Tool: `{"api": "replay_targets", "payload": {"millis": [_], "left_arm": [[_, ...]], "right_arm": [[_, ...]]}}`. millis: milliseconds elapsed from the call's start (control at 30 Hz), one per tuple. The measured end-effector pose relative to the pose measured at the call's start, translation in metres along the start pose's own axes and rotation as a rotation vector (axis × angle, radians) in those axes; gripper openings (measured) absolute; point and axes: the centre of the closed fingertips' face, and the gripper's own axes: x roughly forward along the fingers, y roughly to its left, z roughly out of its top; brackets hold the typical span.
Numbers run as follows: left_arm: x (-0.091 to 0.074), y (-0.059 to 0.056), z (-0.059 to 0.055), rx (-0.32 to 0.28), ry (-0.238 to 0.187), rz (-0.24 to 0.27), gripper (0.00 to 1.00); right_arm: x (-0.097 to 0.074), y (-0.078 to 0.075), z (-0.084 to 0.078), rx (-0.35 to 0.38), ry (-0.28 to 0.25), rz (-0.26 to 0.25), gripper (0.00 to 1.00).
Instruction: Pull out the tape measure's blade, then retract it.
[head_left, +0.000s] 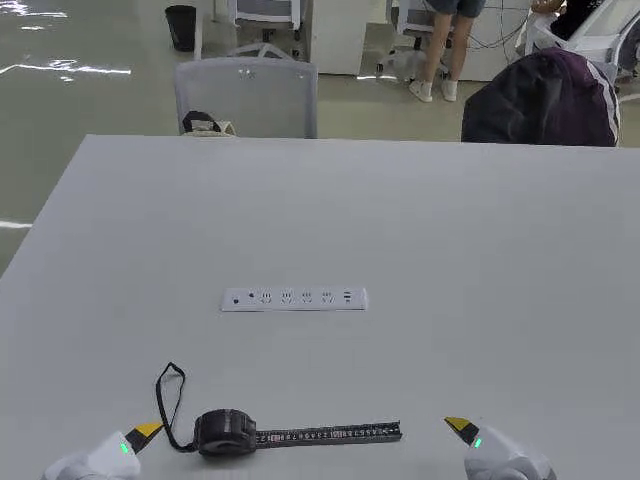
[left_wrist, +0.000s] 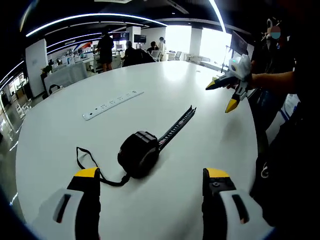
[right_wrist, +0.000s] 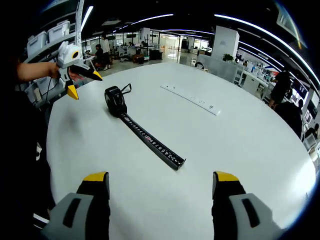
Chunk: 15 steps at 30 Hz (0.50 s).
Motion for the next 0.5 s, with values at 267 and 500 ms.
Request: {"api": "replay_targets", "payload": {"millis": [267, 500], "left_arm": [[-0.012, -0.011, 0.005, -0.046, -0.049, 0.034, 0.87], [-0.021, -0.022, 0.006, -0.058, -0.057, 0.061, 0.9]], "right_arm": [[-0.012, 0.017, 0.005, 0.052, -0.038, -0.041, 0.89], [-0.02, 0.03, 0.013, 0.078, -0.065, -0.06, 0.92]]}}
